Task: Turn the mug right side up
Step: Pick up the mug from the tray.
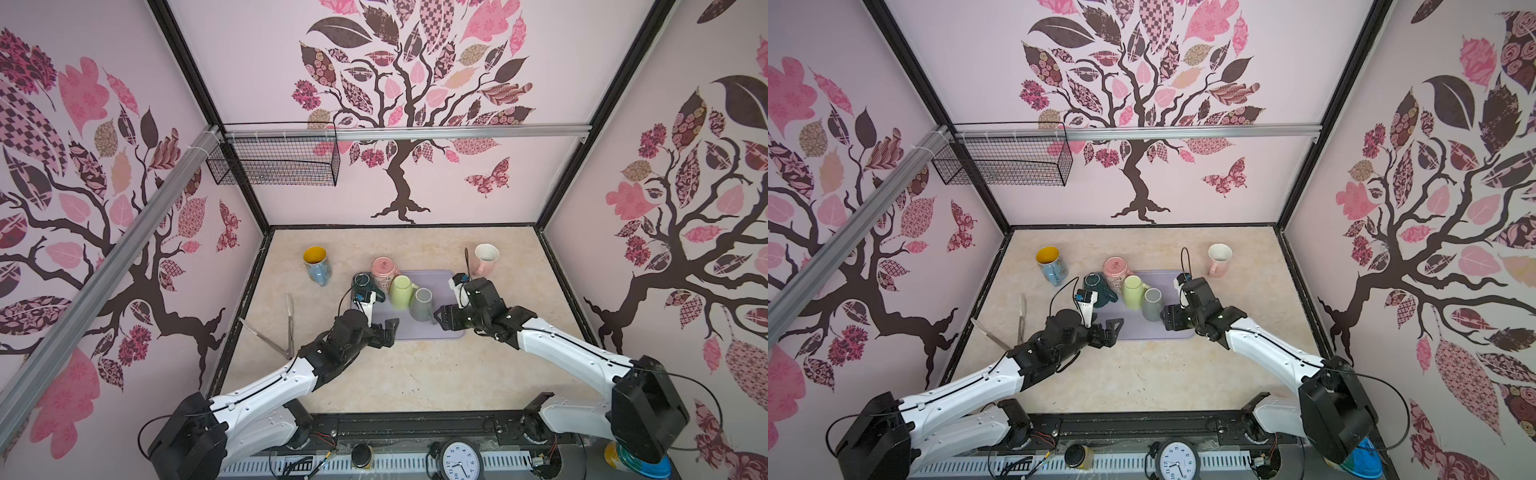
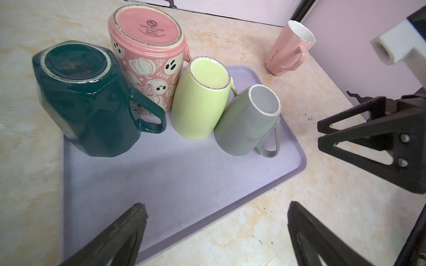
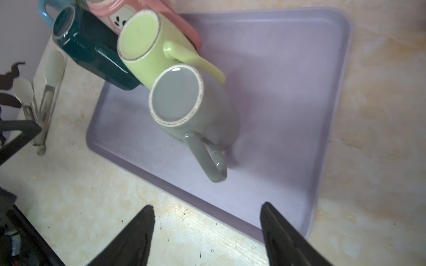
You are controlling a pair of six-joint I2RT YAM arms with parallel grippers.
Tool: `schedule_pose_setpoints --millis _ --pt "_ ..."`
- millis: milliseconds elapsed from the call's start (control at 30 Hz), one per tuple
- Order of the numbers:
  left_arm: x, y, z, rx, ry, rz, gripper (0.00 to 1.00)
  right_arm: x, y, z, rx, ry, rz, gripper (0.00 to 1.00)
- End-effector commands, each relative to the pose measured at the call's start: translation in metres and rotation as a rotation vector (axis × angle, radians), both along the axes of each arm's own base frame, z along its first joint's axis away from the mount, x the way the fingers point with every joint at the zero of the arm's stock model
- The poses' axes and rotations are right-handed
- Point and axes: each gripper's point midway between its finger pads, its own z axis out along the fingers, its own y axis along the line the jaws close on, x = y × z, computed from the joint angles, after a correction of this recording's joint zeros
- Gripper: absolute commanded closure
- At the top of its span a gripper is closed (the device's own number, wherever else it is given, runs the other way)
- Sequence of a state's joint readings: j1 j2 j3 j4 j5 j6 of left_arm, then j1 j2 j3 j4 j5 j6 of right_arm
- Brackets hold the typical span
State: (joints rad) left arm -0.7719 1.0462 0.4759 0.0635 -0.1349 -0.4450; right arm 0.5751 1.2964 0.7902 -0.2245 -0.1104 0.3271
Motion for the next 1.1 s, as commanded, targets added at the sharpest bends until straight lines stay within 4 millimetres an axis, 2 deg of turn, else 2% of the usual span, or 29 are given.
schedule_pose_setpoints --millis 0,200,667,733,867,1067 --pt "0.002 0.003 0.005 -0.011 -0.047 0.004 0.02 -0.002 -0.004 -0.013 -0.093 0.046 0.027 0.35" --pt "0.001 0.006 0.003 -0.008 -0.057 0.01 0.02 0.007 0.01 -0.006 -0.077 0.029 0.063 0.44" --pt "0.002 0.006 -0.003 0.008 -0.053 0.011 0.02 0.019 0.017 -0.024 -0.217 0.052 0.092 0.45" --pt "0.002 0.007 -0.004 0.008 -0.053 0.017 0.02 0.02 0.019 -0.027 -0.227 0.056 0.096 0.47" --pt "0.003 0.007 -0.006 0.015 -0.05 0.016 0.02 0.022 0.021 -0.034 -0.247 0.063 0.098 0.58" --pt "0.003 0.007 -0.009 0.021 -0.045 0.019 0.02 0.028 0.022 -0.039 -0.277 0.068 0.092 0.63"
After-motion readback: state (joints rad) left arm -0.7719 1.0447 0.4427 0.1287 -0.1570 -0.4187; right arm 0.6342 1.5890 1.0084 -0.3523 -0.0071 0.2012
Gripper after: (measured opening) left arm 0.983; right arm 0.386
